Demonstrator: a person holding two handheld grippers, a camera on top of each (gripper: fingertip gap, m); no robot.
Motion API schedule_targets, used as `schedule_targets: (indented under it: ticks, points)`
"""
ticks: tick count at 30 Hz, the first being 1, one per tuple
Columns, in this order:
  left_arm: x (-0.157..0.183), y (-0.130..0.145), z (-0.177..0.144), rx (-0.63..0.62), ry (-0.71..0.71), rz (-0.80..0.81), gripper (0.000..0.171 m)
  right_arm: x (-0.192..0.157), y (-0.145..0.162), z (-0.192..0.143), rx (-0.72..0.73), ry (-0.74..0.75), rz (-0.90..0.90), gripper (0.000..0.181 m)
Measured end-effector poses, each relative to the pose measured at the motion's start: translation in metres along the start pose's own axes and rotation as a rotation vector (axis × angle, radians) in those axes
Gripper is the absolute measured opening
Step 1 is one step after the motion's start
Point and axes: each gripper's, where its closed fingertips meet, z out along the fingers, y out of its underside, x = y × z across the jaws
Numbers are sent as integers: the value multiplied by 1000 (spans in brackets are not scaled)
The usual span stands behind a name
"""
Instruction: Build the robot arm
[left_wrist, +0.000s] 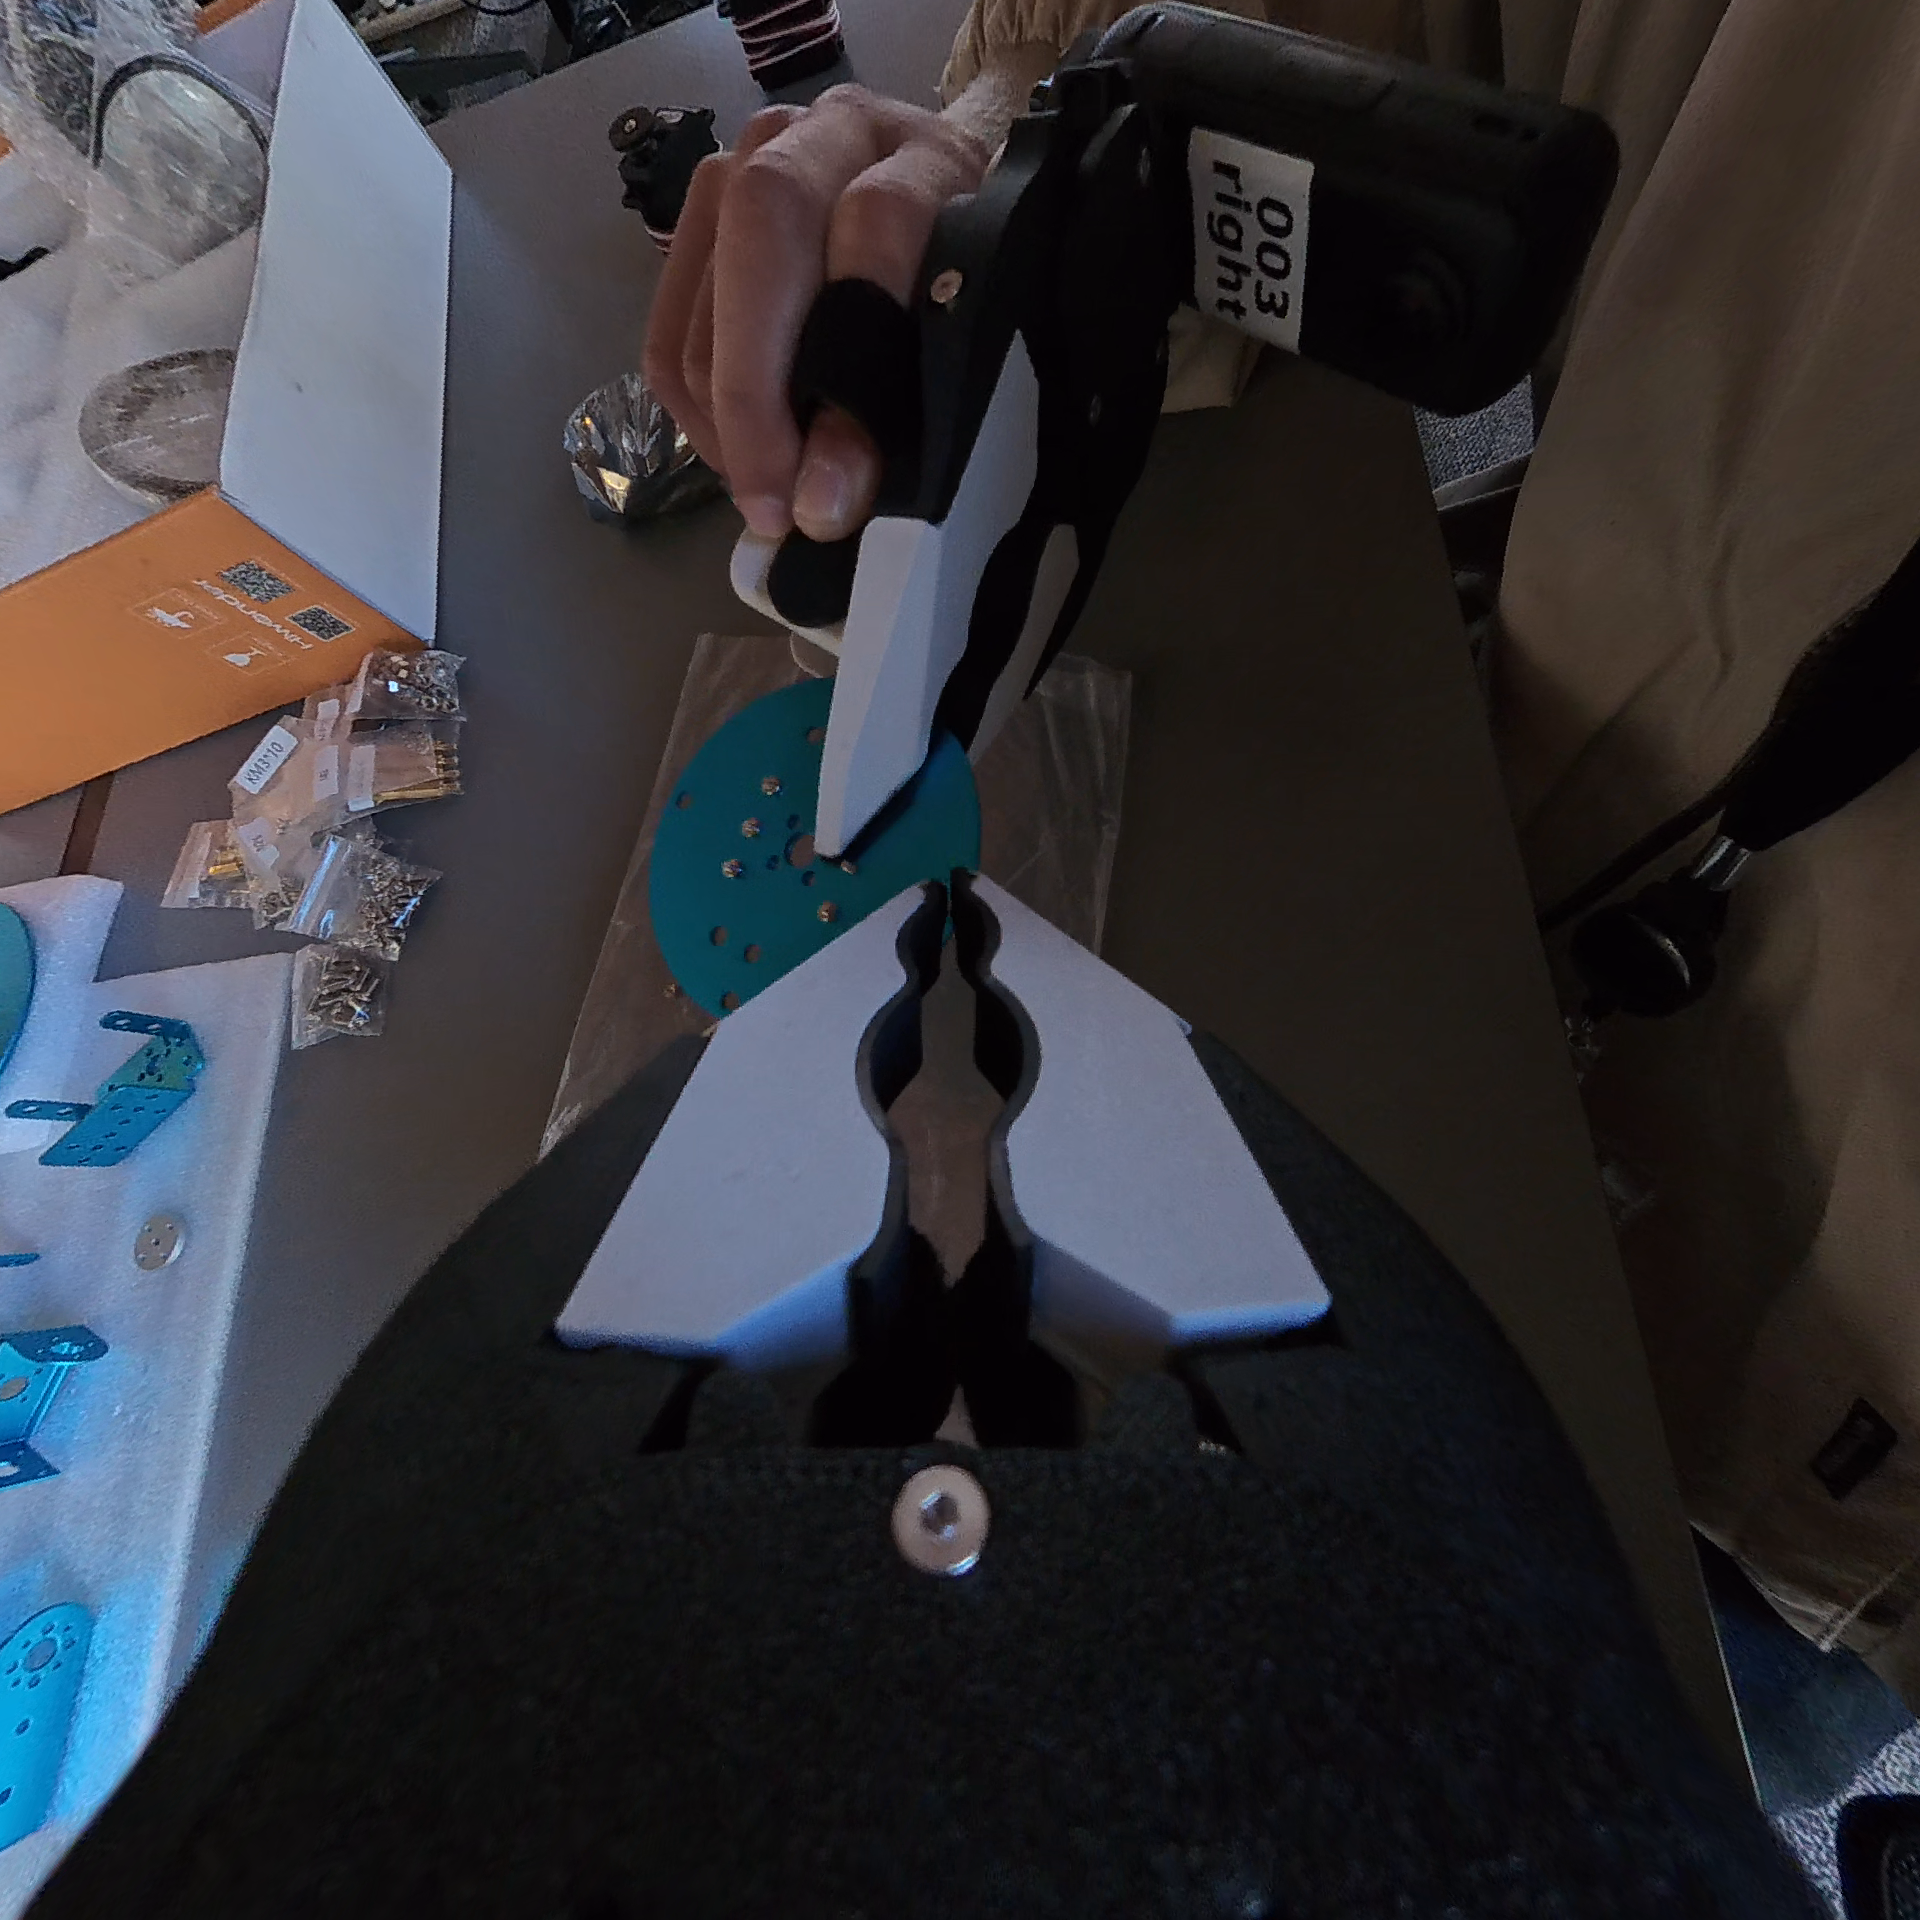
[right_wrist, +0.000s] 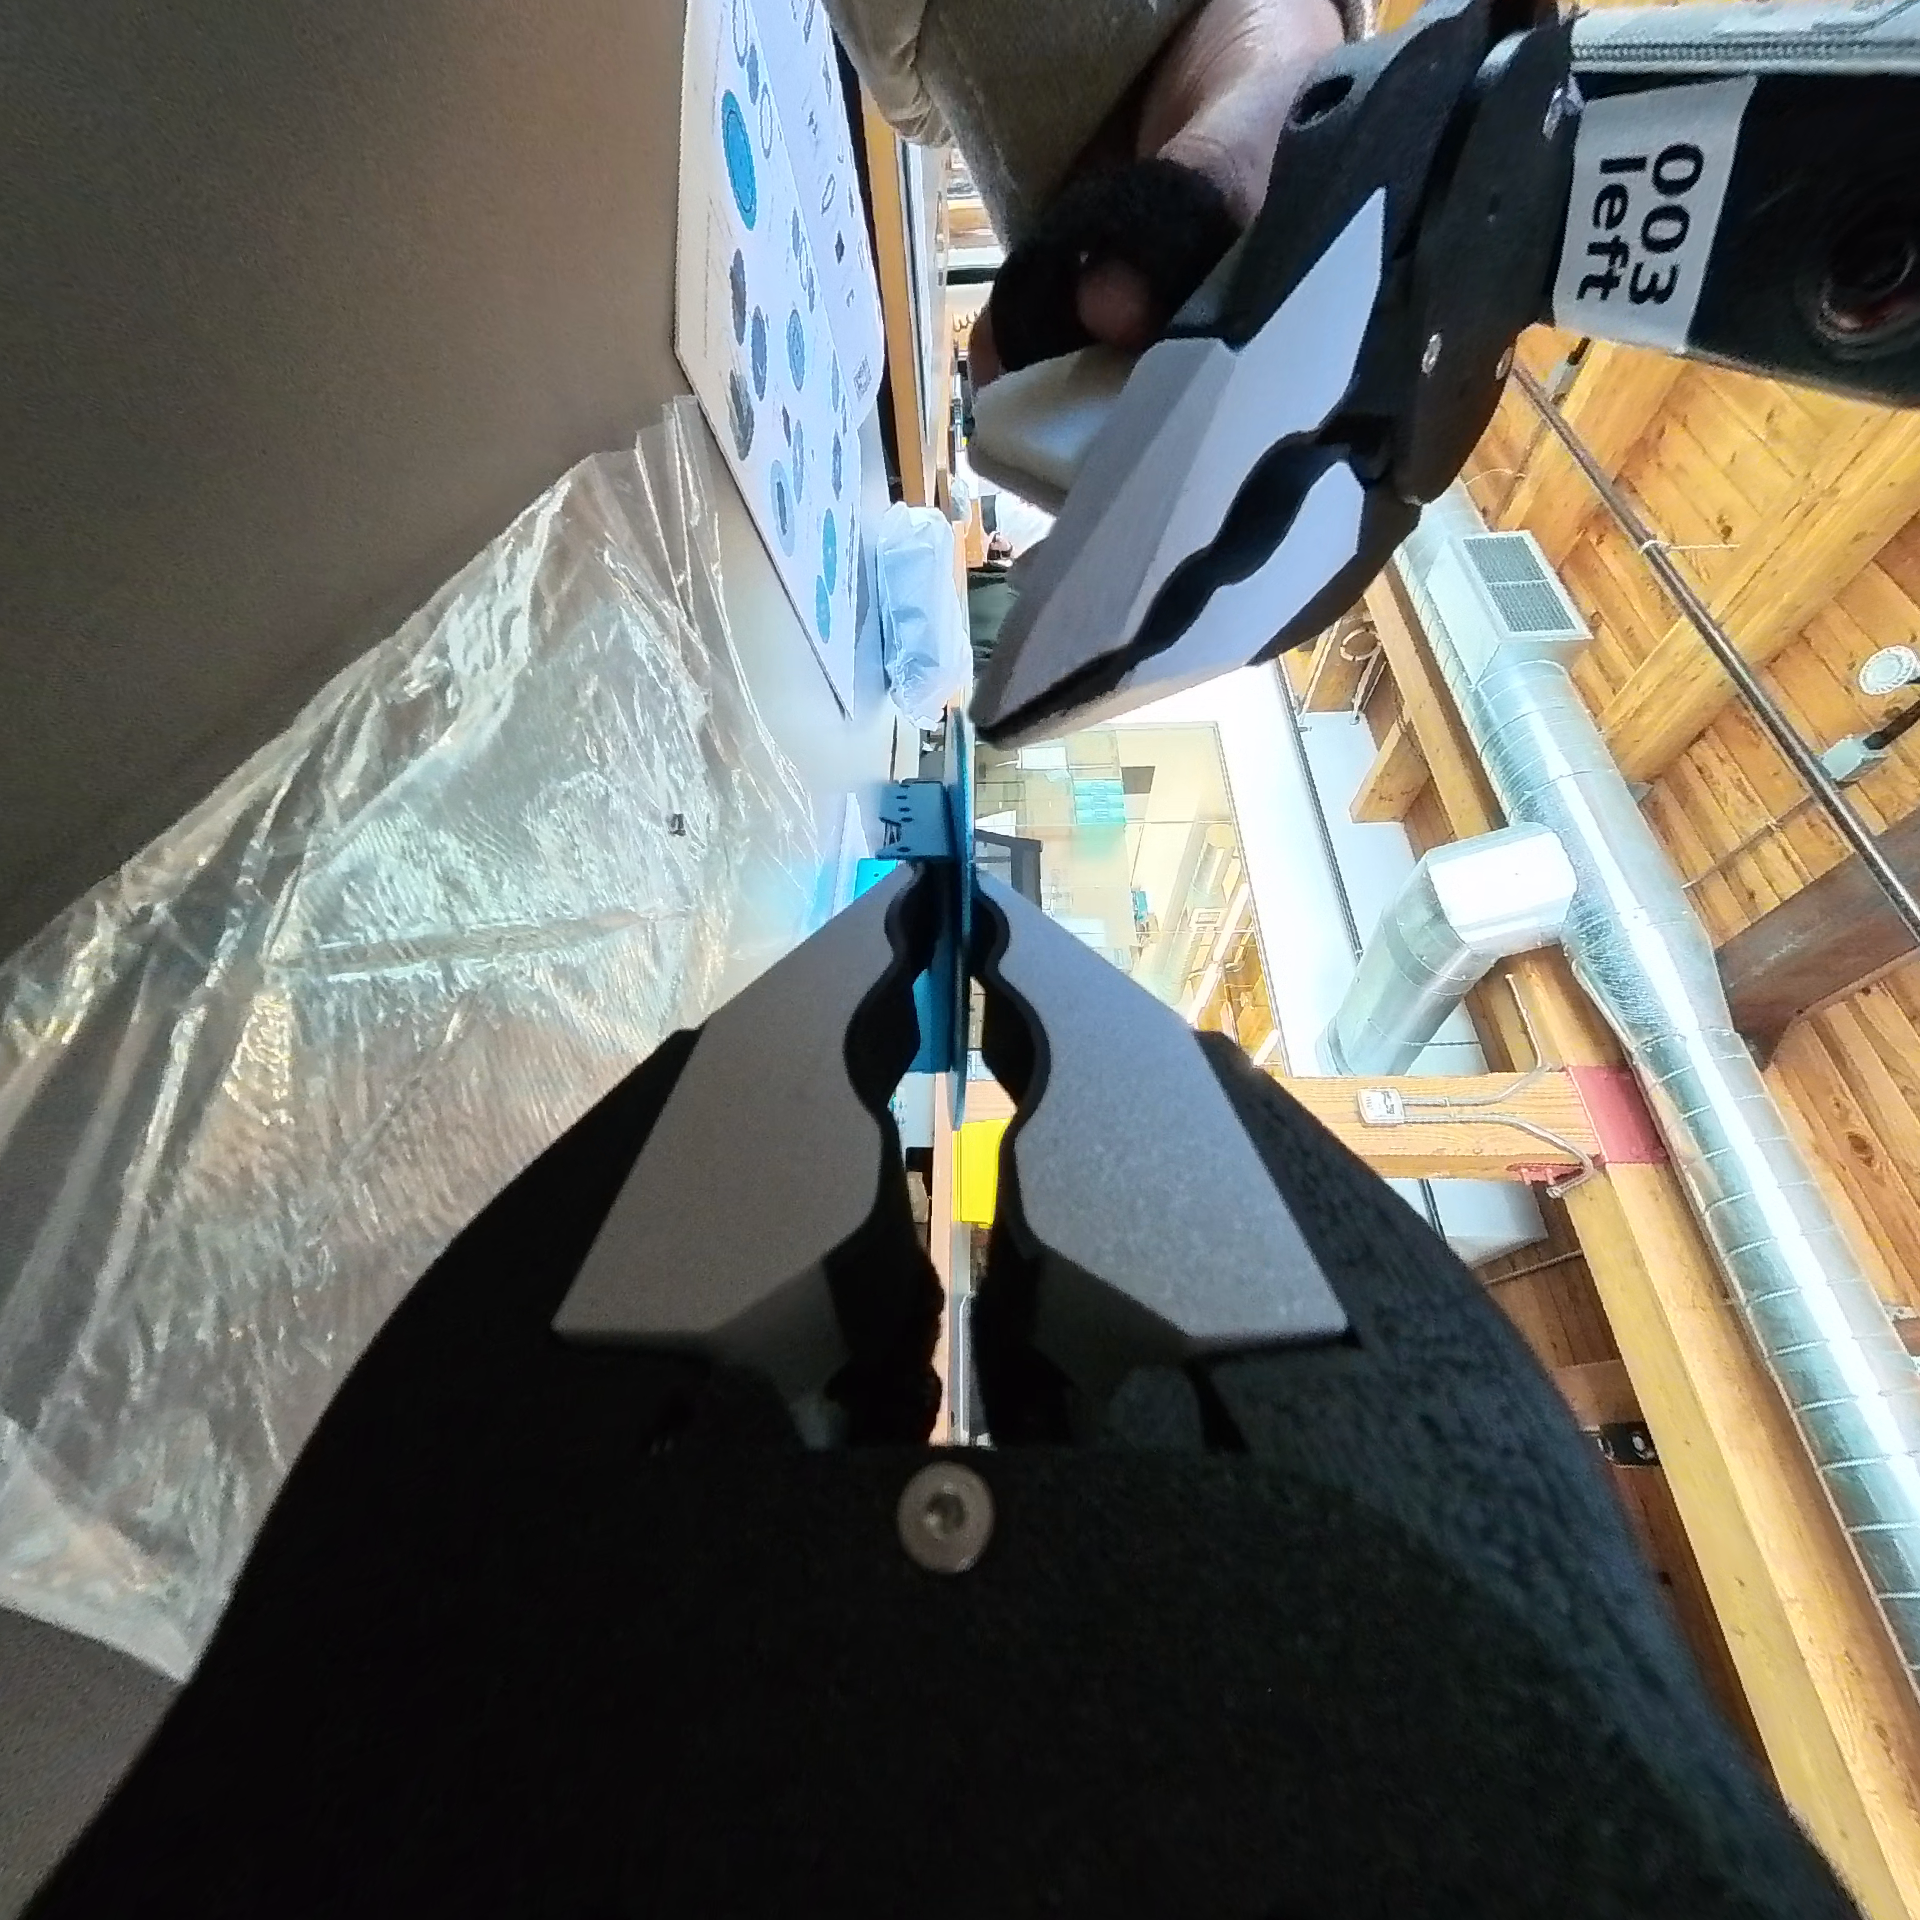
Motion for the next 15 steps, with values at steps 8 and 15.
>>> schedule_targets:
  ticks: [8,15]
  points:
    - [-8,1,-5,40,0,-68,16,5,-1,-1,2,24,-3,1]
    - [4,3,-2,5,38,13,29,5,-1,-2,0,26,-3,2]
